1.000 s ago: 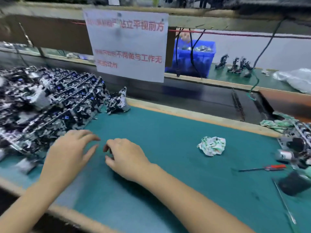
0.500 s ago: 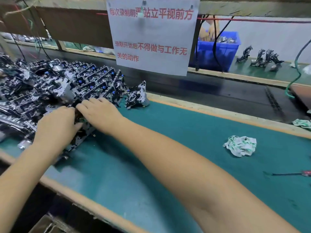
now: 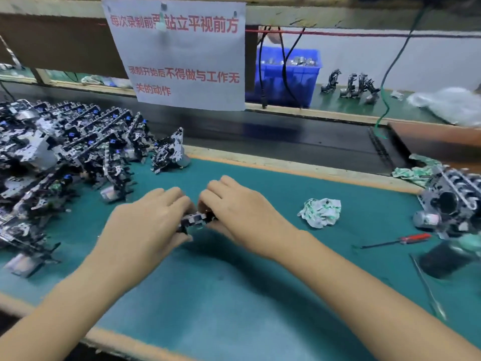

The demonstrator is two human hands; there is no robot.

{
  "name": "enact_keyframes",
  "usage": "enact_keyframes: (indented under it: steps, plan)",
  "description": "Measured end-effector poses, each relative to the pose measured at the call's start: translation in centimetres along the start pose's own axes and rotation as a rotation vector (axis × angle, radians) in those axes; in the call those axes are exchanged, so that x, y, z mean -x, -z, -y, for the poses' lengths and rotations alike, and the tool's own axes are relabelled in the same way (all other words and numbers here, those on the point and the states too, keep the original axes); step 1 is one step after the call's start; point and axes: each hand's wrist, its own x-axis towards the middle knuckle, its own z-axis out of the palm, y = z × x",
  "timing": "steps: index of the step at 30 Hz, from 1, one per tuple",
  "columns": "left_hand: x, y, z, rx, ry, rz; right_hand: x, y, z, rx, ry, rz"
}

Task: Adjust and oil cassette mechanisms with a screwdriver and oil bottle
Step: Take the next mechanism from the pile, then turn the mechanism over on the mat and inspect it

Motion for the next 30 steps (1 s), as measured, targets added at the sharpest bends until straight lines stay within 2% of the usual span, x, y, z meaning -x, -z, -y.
enact_keyframes:
  steps: [5,11,14,16,18,21,23,30]
  plan:
    - [-3.6,-2.7,-9.8,0.090,-0.357,-0.162,11.9,2.6,-2.9,0.152,-0.167,-0.137]
    - [-5.4,-6.2,-19.5,0.170,-0.597,-0.404,23.2,3.8,-4.4,0.314,-0.278,-0.229]
    - [-5.8,-7.8,-21.0,0.282,-0.667,-0.340,26.4,3.0,-4.4,0.360,-0.309,-0.211]
    - [-6.0,-8.9,-20.8,0.416,-0.599,-0.171,27.7,2.6,-4.5,0.322,-0.348,-0.201]
    - [-6.2,-9.4,-19.9,0.638,-0.461,0.026,28.2,2.5,-4.5,0.249,-0.377,-0.193]
    - [-5.9,-9.9,-19.3,0.968,-0.271,0.257,28.1,2.5,-4.3,0.127,-0.425,-0.262]
    - [-5.6,-10.1,-19.3,1.035,-0.190,0.298,28.1,2.4,-4.2,0.047,-0.501,-0.346]
    - [-5.5,-9.8,-19.3,1.039,-0.123,0.345,28.8,2.4,-4.7,-0.120,-0.697,-0.544]
